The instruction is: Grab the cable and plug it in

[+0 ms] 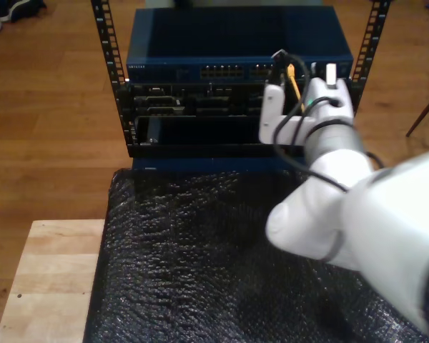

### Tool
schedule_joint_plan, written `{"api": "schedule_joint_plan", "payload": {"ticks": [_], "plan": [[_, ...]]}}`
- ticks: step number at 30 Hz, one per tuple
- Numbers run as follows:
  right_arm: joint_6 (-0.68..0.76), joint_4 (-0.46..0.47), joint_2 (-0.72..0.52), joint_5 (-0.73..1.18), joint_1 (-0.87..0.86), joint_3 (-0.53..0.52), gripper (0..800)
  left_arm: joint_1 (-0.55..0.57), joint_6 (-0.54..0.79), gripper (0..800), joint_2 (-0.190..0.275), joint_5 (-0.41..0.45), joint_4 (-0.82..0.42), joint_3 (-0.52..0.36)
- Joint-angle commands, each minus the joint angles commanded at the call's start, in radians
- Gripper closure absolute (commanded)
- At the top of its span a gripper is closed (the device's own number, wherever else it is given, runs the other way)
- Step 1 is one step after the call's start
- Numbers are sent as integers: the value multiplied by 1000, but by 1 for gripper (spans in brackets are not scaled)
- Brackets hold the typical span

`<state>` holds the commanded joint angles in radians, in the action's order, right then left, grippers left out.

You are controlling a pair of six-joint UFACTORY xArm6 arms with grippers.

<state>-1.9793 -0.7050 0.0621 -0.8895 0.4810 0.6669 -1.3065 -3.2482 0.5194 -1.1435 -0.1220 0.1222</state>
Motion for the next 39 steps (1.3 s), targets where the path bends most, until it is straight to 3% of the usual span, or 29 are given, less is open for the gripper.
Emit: {"api": "schedule_joint_plan", "payload": {"ticks": [12, 18, 39], "plan": [[-157, 28, -284, 278, -172, -160, 262, 0, 0, 0, 0, 0, 0, 0], [-210, 57, -399, 500, -308, -184, 240, 0, 0, 0, 0, 0, 0, -2], [-612, 104, -707, 1386, -927, -215, 75, 0, 0, 0, 0, 0, 0, -2]]}}
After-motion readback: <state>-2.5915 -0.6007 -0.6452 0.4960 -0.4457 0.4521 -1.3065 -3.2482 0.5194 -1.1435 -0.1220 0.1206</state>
